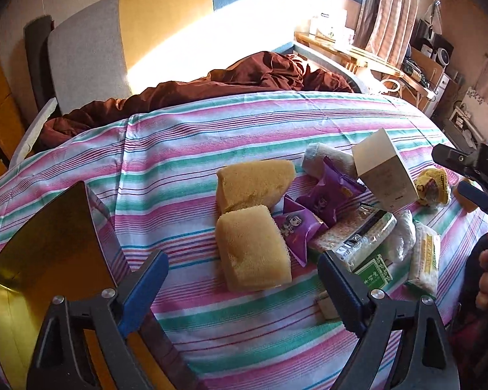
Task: Organize objects
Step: 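Grasp a yellow sponge with the left tool while the right tool approaches the green box, then place the sponge in the gold tray with the left tool while the right grasps the green box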
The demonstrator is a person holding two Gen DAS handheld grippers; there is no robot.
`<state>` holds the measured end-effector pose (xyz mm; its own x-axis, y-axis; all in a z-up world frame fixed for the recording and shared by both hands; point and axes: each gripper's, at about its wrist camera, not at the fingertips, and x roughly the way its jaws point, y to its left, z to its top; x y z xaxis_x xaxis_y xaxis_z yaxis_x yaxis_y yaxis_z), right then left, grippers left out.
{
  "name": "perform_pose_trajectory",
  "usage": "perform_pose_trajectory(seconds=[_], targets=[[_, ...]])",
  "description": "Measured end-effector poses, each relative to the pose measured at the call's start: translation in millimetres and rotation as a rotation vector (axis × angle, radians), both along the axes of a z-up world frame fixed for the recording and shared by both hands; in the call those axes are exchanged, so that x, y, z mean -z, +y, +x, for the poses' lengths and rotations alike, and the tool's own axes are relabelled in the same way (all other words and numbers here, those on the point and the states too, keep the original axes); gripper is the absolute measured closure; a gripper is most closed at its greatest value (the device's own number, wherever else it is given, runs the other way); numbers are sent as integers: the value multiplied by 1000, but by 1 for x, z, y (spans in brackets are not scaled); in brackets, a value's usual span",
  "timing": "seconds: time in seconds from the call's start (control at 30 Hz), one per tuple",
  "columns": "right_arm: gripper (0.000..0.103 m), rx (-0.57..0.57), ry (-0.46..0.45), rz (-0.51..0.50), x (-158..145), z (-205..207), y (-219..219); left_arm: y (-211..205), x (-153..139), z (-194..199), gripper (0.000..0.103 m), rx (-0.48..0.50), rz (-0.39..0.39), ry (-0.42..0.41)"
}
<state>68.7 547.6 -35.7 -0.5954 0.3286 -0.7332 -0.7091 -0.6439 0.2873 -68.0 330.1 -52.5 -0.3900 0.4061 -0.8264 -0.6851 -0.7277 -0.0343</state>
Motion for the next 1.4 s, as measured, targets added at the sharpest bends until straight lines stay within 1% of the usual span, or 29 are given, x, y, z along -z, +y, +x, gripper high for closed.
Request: perform_pose_trajectory(seconds=[0.13, 0.23, 0.3, 0.37, 0.4, 0.47, 0.53, 0.67, 0.8, 0.87, 0.97, 1.07, 1.2, 1.3, 1.33, 1.4], targets=[[1, -23, -9, -9, 2, -4, -1, 6, 12, -11, 11, -13, -15, -40], [1, -31, -12, -11, 3, -6, -2, 9, 20, -16, 18, -15, -31, -49], [1, -37, -13, -22, 4, -6, -1, 12, 26, -18, 28, -7, -39, -64], [1, -45, -12, -31, 4, -6, -1, 13, 31, -20, 55, 5, -35, -89], [1, -52, -7, -37, 3, -6, -1, 12, 34, -22, 62, 7, -33, -108], [1, -83, 16, -63, 2, -8, -3, 8, 33, -20, 64, 3, -17, -99], [1, -139, 47, -91, 0, -10, -8, 3, 28, -17, 65, 2, 8, -94], [8, -291, 36, -123, 2, -25, -26, -12, 9, -5, 65, 0, 55, -47], [8, -444, -59, -118, 12, -42, -56, -30, -8, 7, 65, 0, 90, -14], [8, -515, -137, -122, 22, -50, -71, -41, -15, 11, 65, -8, 98, -3], [8, -594, -257, -86, 36, -56, -93, -56, -22, 14, 65, -26, 112, 0], [8, -636, -340, -47, 45, -56, -108, -76, -30, 15, 64, -53, 125, 6], [4, -642, -372, -37, 50, -57, -109, -106, -36, 16, 64, -97, 138, 17], [4, -629, -411, -42, 56, -61, -108, -133, -35, 15, 64, -147, 137, 20], [5, -630, -417, -45, 58, -60, -108, -143, -34, 14, 64, -169, 133, 21], [14, -644, -436, -52, 63, -62, -110, -162, -30, 11, 64, -213, 117, 23]])
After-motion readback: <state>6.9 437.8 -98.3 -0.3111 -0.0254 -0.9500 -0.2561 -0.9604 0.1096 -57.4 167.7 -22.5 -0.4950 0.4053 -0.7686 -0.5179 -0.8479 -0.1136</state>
